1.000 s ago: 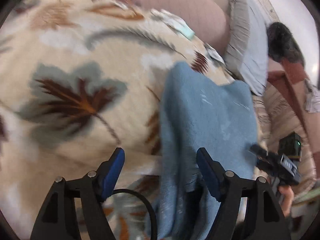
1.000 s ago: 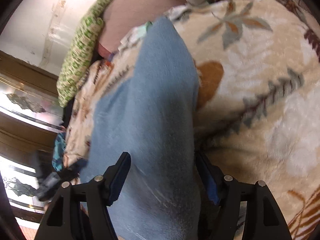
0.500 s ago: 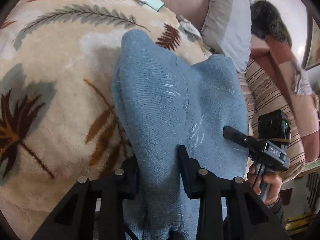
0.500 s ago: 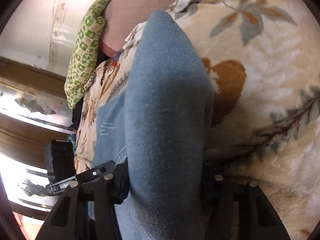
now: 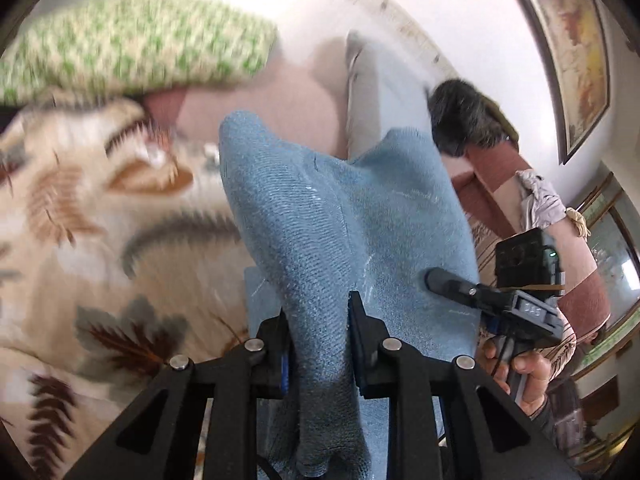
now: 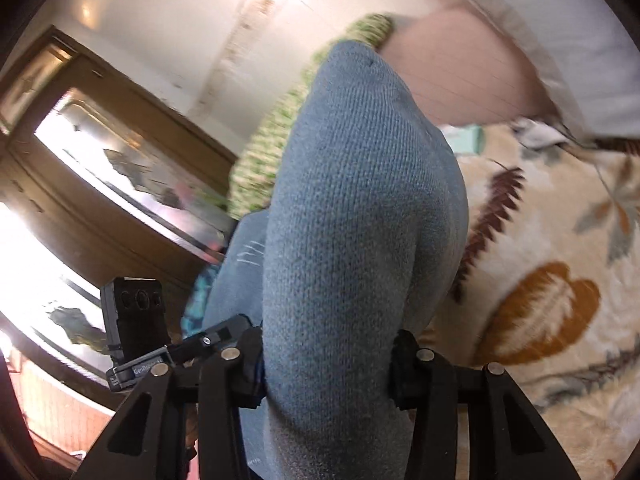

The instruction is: Fold small clothes

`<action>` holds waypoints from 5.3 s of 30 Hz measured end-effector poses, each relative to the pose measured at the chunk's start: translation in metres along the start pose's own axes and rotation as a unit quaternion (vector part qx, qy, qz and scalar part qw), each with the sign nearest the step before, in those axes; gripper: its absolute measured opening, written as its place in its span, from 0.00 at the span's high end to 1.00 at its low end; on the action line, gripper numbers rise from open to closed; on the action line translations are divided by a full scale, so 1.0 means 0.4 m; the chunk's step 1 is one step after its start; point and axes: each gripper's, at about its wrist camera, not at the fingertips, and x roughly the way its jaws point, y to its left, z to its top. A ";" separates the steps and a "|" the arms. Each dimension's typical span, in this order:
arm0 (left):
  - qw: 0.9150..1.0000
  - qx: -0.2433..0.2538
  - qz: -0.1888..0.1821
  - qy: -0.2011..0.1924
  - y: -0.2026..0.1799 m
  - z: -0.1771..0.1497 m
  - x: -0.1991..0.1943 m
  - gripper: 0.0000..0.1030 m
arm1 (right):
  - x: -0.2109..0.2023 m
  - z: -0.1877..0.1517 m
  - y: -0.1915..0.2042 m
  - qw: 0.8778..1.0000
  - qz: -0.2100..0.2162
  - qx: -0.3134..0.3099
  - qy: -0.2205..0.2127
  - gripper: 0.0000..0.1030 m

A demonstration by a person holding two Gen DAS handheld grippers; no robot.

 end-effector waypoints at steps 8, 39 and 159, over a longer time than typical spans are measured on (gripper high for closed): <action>0.993 -0.019 0.074 0.089 0.066 -0.116 0.237 0.72 | 0.072 -0.078 -0.231 0.995 0.007 0.088 0.036 0.54; 0.993 0.029 0.109 0.044 0.002 -0.291 0.252 0.26 | 0.027 0.008 -0.374 0.990 -0.053 0.128 -0.037 0.07; 0.967 0.063 0.233 -0.083 -0.278 -0.504 -0.240 0.00 | -0.331 -0.663 0.180 0.890 -0.422 -0.140 -0.097 0.03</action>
